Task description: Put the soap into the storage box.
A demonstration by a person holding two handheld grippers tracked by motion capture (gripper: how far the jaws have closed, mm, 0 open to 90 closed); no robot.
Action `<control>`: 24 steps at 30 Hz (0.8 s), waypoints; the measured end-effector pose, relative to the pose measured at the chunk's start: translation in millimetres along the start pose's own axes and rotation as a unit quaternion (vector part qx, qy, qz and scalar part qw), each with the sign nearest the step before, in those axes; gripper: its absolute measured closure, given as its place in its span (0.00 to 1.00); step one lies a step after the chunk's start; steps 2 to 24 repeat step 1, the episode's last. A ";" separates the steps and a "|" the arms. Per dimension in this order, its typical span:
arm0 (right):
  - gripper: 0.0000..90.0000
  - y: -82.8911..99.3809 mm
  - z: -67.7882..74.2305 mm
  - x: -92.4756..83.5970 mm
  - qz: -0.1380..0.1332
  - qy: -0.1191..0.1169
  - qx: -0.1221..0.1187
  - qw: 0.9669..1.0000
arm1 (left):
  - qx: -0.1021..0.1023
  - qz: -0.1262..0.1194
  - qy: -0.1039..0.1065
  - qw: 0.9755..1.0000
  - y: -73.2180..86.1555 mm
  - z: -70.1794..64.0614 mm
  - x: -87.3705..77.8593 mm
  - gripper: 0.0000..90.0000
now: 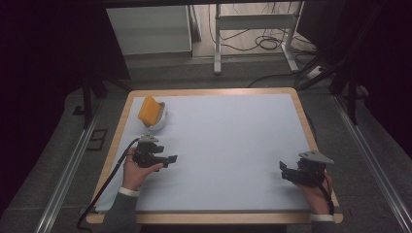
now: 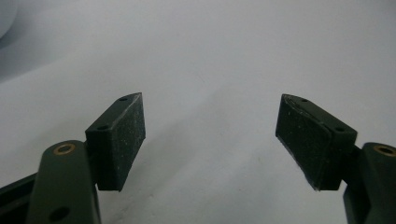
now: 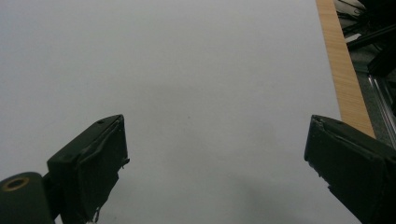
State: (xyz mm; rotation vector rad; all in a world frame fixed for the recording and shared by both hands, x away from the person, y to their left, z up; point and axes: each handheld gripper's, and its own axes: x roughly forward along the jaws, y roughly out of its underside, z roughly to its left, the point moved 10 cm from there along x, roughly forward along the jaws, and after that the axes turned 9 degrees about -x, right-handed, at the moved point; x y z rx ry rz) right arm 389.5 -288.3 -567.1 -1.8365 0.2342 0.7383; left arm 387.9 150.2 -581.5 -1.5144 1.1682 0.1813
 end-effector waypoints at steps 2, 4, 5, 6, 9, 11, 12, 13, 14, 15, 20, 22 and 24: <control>0.07 -0.4 0.9 0.1 -0.001 -0.002 -0.002 1.000 | 0.001 0.001 -0.001 1.000 0.3 0.8 0.4 0.27; 0.07 -0.4 0.9 0.1 -0.001 -0.002 -0.002 1.000 | 0.001 0.001 -0.001 1.000 0.3 0.8 0.4 0.27; 0.07 -0.4 0.9 0.1 -0.001 -0.002 -0.002 1.000 | 0.001 0.001 -0.001 1.000 0.3 0.8 0.4 0.27; 0.07 -0.4 0.9 0.1 -0.001 -0.002 -0.002 1.000 | 0.001 0.001 -0.001 1.000 0.3 0.8 0.4 0.27; 0.07 -0.4 0.9 0.1 -0.001 -0.002 -0.002 1.000 | 0.001 0.001 -0.001 1.000 0.3 0.8 0.4 0.27; 0.07 -0.4 0.9 0.1 -0.001 -0.002 -0.002 1.000 | 0.001 0.001 -0.001 1.000 0.3 0.8 0.4 0.27; 0.07 -0.4 0.9 0.1 -0.001 -0.002 -0.002 1.000 | 0.001 0.001 -0.001 1.000 0.3 0.8 0.4 0.27; 0.07 -0.4 0.9 0.1 -0.001 -0.002 -0.002 1.000 | 0.001 0.001 -0.001 1.000 0.3 0.8 0.4 0.27; 0.07 -0.4 0.9 0.1 -0.001 -0.002 -0.002 1.000 | 0.001 0.001 -0.001 1.000 0.3 0.8 0.4 0.27; 0.07 -0.4 0.9 0.1 -0.001 -0.002 -0.002 1.000 | 0.001 0.001 -0.001 1.000 0.3 0.8 0.4 0.27; 0.07 -0.4 0.9 0.1 -0.001 -0.002 -0.002 1.000 | 0.001 0.001 -0.001 1.000 0.3 0.8 0.4 0.27; 0.07 -0.4 0.9 0.1 -0.001 -0.002 -0.002 1.000 | 0.001 0.001 -0.001 1.000 0.3 0.8 0.4 0.27; 0.07 -0.4 0.9 0.1 -0.001 -0.002 -0.002 1.000 | 0.001 0.001 -0.001 1.000 0.3 0.8 0.4 0.27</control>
